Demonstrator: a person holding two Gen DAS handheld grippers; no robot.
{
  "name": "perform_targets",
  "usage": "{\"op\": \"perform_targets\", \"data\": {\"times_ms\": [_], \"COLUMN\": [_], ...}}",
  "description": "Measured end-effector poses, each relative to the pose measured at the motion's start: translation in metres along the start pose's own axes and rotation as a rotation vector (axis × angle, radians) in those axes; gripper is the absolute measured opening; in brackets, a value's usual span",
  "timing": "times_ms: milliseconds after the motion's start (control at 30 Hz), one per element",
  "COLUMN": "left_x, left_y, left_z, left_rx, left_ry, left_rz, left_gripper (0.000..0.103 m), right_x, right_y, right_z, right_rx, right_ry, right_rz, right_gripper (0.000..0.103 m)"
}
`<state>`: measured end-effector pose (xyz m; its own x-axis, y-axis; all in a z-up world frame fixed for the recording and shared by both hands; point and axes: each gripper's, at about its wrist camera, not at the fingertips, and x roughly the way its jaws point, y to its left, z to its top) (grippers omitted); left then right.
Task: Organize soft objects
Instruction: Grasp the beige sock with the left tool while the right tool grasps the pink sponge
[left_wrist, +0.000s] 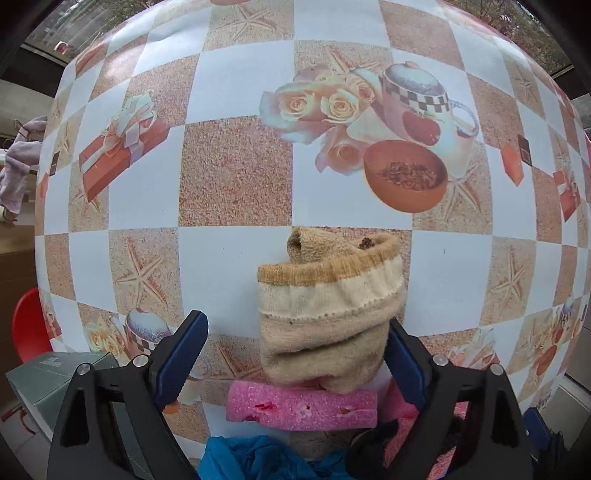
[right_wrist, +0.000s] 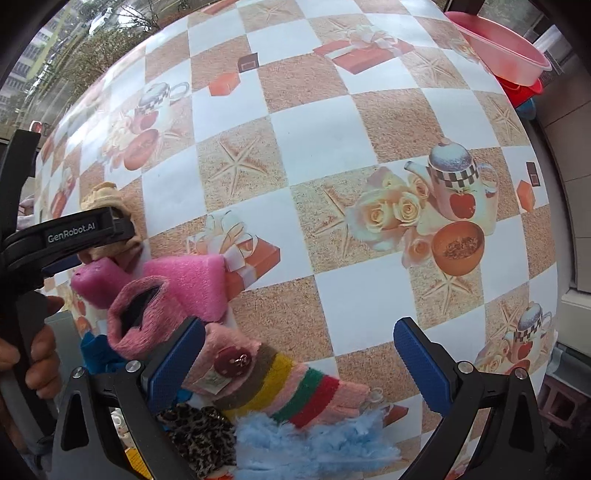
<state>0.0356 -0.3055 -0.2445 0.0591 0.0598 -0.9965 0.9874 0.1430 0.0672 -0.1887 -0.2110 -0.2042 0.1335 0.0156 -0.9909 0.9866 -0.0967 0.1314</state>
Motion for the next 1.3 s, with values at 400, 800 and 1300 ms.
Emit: {"op": "perform_targets", "data": {"times_ms": [400,800,1300], "left_x": [-0.003,-0.001,-0.014], "left_y": [0.051,0.060,0.051], "left_z": [0.012,0.017,0.004], "left_rx": [0.026,-0.009,0.011], "left_ry": [-0.050,-0.056,-0.073], "left_rz": [-0.052,-0.098,-0.132], "left_gripper": [0.047,0.048,0.017], "right_x": [0.023,0.069,0.071], "right_y": [0.034,0.087,0.093], "right_z": [-0.013,0.001,-0.001], "right_rx": [-0.031,0.061,-0.023], "right_ry": [-0.044,0.034,-0.034], "right_rz": [0.054,0.099,0.001], "right_gripper": [0.103,0.103,0.071]}}
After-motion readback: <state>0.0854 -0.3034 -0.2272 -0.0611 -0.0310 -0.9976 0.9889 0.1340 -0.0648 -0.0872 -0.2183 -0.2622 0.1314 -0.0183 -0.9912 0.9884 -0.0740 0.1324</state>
